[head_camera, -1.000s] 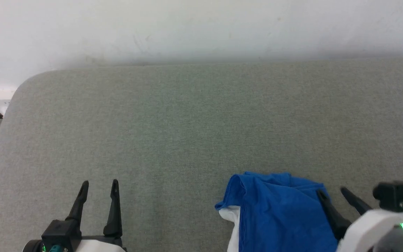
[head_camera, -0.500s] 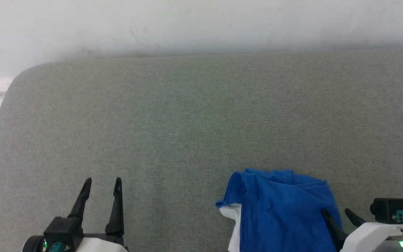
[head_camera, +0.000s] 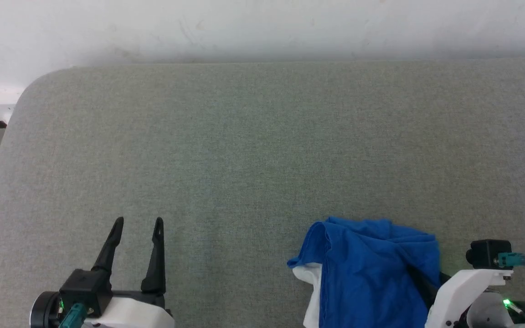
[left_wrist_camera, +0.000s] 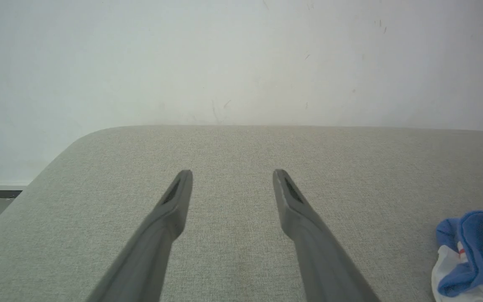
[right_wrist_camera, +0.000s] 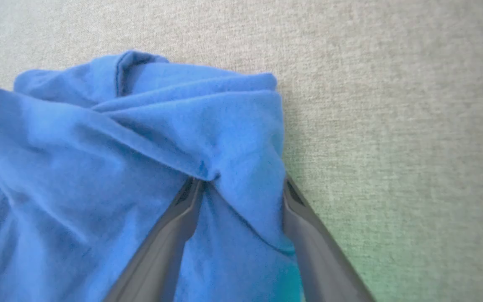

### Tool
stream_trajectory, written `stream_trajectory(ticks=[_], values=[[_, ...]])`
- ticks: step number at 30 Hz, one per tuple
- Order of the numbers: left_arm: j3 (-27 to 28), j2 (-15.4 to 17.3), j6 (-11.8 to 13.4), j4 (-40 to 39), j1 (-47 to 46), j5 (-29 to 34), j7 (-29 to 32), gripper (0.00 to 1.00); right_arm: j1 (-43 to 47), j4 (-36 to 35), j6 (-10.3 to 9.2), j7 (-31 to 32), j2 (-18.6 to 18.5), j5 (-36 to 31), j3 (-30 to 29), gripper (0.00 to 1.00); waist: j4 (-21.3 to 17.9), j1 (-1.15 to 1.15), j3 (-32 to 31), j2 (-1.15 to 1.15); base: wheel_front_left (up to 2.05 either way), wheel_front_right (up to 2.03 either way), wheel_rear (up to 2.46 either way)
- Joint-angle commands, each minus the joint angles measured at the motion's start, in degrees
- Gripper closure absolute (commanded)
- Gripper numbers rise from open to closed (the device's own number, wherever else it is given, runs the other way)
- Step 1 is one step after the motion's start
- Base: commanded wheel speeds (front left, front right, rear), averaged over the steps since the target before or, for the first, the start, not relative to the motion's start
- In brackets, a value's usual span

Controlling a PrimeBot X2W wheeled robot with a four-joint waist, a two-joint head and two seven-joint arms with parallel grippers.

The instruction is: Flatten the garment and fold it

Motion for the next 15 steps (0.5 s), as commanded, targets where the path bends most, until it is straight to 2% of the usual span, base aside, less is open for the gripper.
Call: stream_trajectory(ticks=[1, 8, 15], values=[[-0.1, 0.2, -0.1, -0.4, -1.1, 0.5, 0.2, 0.00, -0.3, 1.2, -0.01, 1.4, 0.5, 0.7, 1.1, 1.00, -0.1, 0.00, -0.2, 0.00, 0.00, 0.00, 0.00], [-0.1, 0.0, 0.3, -1.1, -1.3, 0.7, -0.3, 0.00, -1.2, -1.7, -0.01, 0.8, -1.0, -0.2, 1.5, 1.00, -1.4, 0.00, -0.8, 0.00, 0.00, 0.00, 0.00], [-0.1, 0.0, 0.3, -1.1, -1.6, 0.8, -0.8, 0.00, -6.3, -4.2, -0.01, -0.3, -3.6, -2.2, 2.1, 1.00, -4.8, 0.00, -0.3, 0.00, 0.00, 0.00, 0.00]])
